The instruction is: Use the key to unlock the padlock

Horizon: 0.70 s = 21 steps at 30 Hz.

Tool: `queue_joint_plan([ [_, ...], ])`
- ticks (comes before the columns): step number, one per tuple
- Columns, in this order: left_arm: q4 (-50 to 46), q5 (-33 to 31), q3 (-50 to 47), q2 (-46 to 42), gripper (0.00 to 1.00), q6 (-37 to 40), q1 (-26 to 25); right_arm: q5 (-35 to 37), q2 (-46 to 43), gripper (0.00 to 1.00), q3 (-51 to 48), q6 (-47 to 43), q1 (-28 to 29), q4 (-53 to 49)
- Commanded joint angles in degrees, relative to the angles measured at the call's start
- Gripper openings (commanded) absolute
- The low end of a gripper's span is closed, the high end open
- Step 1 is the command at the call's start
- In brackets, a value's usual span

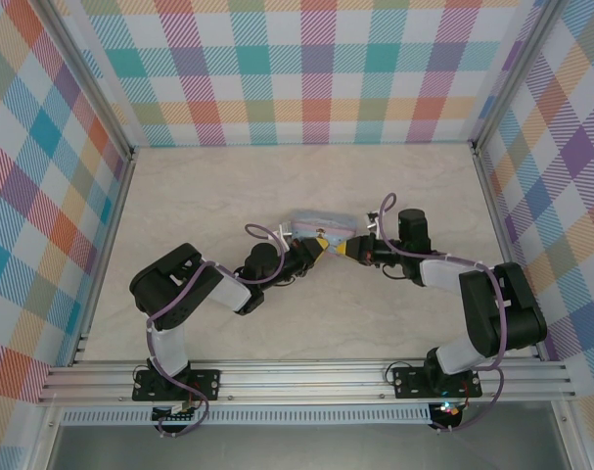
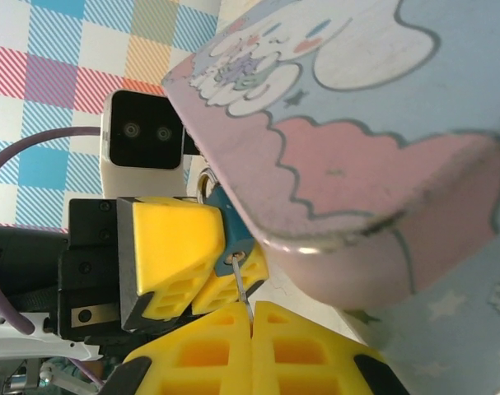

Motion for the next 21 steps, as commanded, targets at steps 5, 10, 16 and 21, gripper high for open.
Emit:
queue_joint_plan([
  [5, 2.83, -1.32, -0.31, -2.02, 0.0, -0.9, -1.0, 0.76, -0.32, 0.0, -1.31, 1.32, 1.44, 2.16],
  [10, 3.03, -1.45, -0.53, -2.02, 0.0, -0.9, -0.97, 1.69, 0.55, 0.0, -0.28, 2.49, 2.65, 3.41],
  [16, 3.24, -1.24, -0.71, -2.03, 0.0, -0.88, -0.97, 2.86, 0.78, 0.0, -0.49, 4.22, 2.72, 5.69],
  [21, 3.28, -1.23, -0.75, -1.89, 0.0, -1.08, -1.05, 4.45, 0.08, 0.0, -0.91, 4.05, 2.7, 5.02],
])
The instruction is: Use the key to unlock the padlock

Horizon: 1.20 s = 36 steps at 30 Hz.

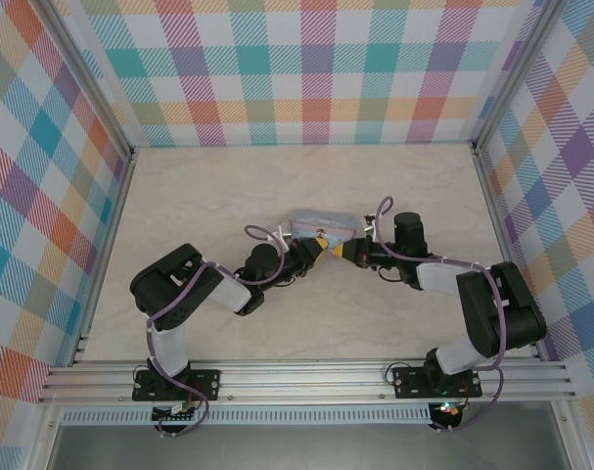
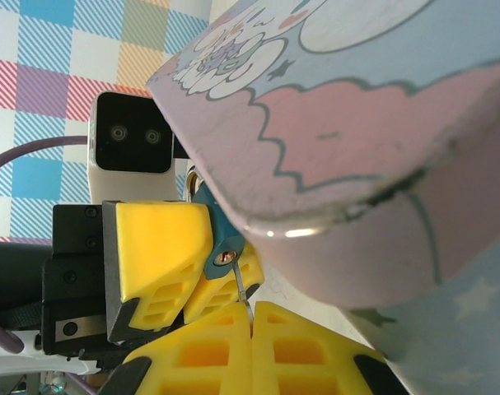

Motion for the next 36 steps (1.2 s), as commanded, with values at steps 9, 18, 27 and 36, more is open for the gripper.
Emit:
queue_joint_plan([
  [9, 3.14, 0.25, -0.43, -1.6, 0.0, -0.06, -0.74, 0.55, 0.18, 0.0, 0.49, 1.01, 0.32, 3.44],
  [18, 3.45, 0.73, 0.01, -0.88, 0.0, -0.34, -0.93, 0.09, 0.74, 0.0, 0.53, 1.96, 0.27, 5.0],
  [27, 3.94, -0.01, 1.45, -0.96, 0.0, -1.89, -2.07, 2.54, 4.95, 0.0, 1.46, 5.22, 3.89, 11.77],
  [36, 4.09, 3.2, 2.22, -1.31, 0.0, -1.82, -2.39, 1.9, 8.27, 0.0, 5.32, 7.31, 3.52, 16.56],
])
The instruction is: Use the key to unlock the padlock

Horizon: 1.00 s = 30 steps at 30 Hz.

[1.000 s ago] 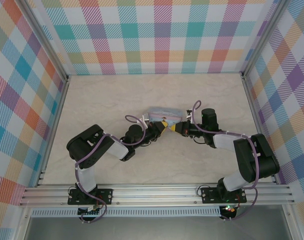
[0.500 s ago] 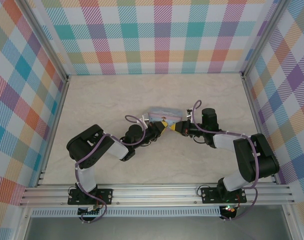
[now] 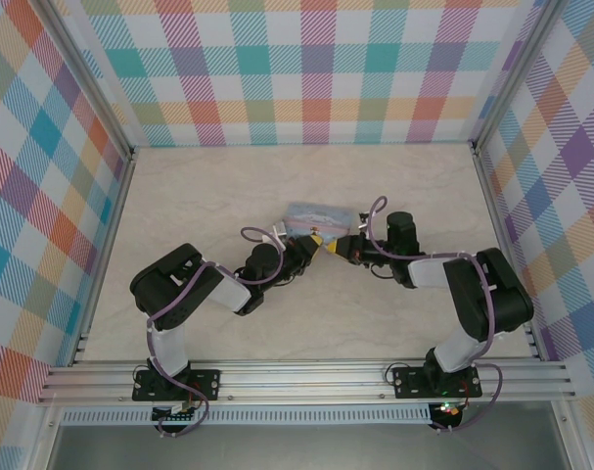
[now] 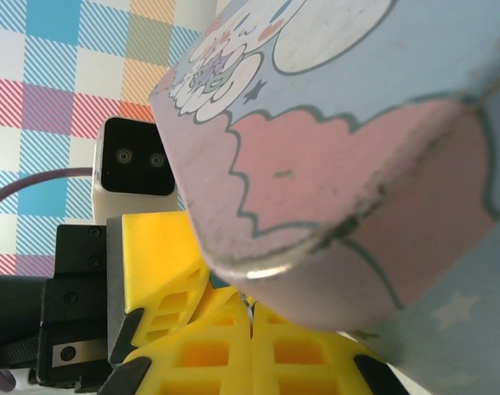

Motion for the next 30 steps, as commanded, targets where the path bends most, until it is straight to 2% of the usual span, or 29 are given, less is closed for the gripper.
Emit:
queue_joint_plan([
  [1, 5.83, 8.82, 2.12, -1.23, 0.0, -0.05, -2.51, -0.25, 2.23, 0.0, 4.29, 2.33, 1.16, 7.62],
  [11, 5.99, 12.9, 4.52, -2.88, 0.0, 0.09, -2.54, -3.55, 8.07, 0.0, 6.25, 8.39, 2.11, 19.14],
  [22, 5.4, 20.39, 3.63, -3.29, 0.0, 6.61, -2.28, -6.65, 5.33, 0.0, 7.92, 8.31, 1.09, 16.0],
  [30, 3.84, 23.02, 1.98, -2.49, 0.0, 8.99, -1.73, -6.38, 1.89, 0.0, 8.1, 4.05, -1.07, 9.86],
])
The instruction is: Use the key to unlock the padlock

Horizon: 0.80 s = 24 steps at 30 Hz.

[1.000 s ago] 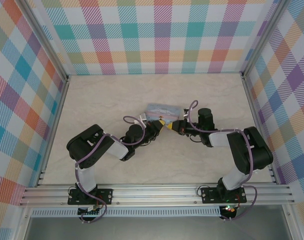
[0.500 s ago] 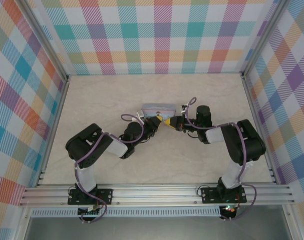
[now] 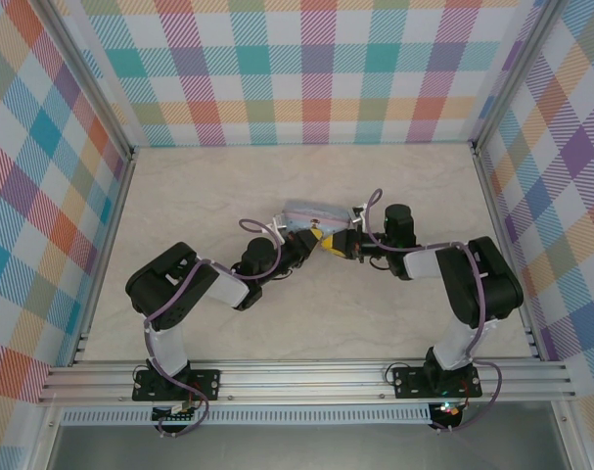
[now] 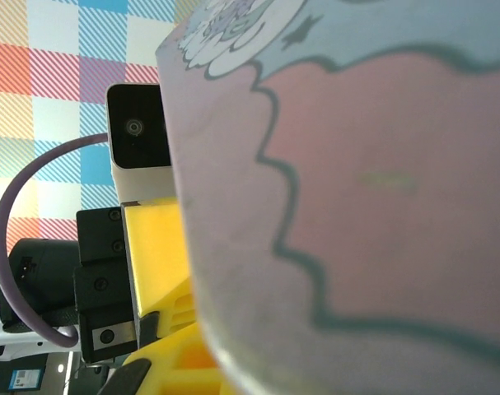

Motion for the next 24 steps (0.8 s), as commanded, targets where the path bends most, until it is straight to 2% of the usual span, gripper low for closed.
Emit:
queue_joint_plan([
  [1, 2.84, 18.3, 0.63, -1.49, 0.0, 2.97, -3.61, 4.0, -2.96, 0.0, 4.08, -3.53, -0.69, 3.75],
  [5, 1.63, 18.12, -0.48, -2.14, 0.0, 3.91, -2.96, 4.04, -4.7, 0.0, 4.08, -7.11, -2.91, -1.34],
  [10, 1.97, 18.54, -0.72, -2.6, 0.0, 3.64, -2.39, 4.43, -7.23, 0.0, 4.4, -14.82, -3.72, -13.01],
  [15, 1.65, 19.73, -0.72, -3.12, 0.0, 4.16, -2.28, 4.25, -8.76, 0.0, 3.45, -15.81, -6.41, -13.86],
  [24, 1.36, 20.59, -0.85, -4.11, 0.0, 4.63, -2.13, 4.07, -9.27, 0.0, 3.33, -16.88, -7.47, -15.38],
])
